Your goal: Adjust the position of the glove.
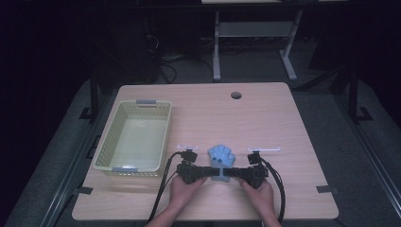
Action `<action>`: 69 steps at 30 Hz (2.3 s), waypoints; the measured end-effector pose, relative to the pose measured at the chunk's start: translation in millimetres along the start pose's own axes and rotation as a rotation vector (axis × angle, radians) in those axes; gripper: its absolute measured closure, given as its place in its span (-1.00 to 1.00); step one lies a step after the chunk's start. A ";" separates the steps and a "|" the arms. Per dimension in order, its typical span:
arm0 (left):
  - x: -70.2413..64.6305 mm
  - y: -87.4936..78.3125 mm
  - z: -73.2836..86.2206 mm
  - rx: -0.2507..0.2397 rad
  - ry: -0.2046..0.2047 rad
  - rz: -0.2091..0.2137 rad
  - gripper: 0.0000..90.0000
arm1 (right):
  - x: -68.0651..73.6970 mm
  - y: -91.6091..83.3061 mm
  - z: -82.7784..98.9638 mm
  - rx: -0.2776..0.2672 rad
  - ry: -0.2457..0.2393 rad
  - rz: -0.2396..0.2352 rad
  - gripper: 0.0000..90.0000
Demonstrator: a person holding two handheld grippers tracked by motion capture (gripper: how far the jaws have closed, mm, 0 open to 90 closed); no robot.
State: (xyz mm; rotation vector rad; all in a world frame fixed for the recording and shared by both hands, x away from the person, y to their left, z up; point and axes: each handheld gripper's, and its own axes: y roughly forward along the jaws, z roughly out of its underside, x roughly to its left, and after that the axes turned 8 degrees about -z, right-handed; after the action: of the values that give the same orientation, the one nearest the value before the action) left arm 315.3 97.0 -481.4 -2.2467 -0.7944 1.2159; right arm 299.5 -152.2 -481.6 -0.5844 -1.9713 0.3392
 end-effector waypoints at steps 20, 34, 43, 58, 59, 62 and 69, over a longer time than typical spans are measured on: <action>9.0 4.6 -1.0 0.010 -0.047 0.085 0.53 | -2.7 1.7 0.3 -0.019 -0.020 -0.041 0.61; 6.1 -2.6 -3.5 -0.011 -0.016 0.107 0.55 | 5.1 -2.8 -1.7 -0.019 -0.045 -0.051 0.62; -3.6 -8.3 -10.7 -0.010 0.019 0.106 0.55 | 10.7 -11.0 -4.6 -0.034 -0.062 -0.058 0.62; -11.0 -15.8 -17.8 -0.011 0.049 0.123 0.55 | 20.9 -19.5 -9.9 -0.033 -0.085 -0.062 0.62; -11.3 -16.6 -18.1 -0.012 0.052 0.123 0.55 | 21.4 -19.4 -10.0 -0.035 -0.090 -0.062 0.62; -12.9 -18.0 -19.8 -0.011 0.060 0.120 0.55 | 23.6 -20.3 -11.1 -0.034 -0.092 -0.060 0.62; -14.9 -19.8 -22.5 -0.017 0.070 0.124 0.55 | 27.2 -23.3 -14.9 -0.029 -0.102 -0.055 0.62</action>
State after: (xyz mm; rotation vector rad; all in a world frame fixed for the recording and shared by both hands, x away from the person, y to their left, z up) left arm 322.7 98.6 -448.8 -2.3691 -0.6500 1.1826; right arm 296.7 -157.5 -443.3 -0.5395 -2.0892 0.3119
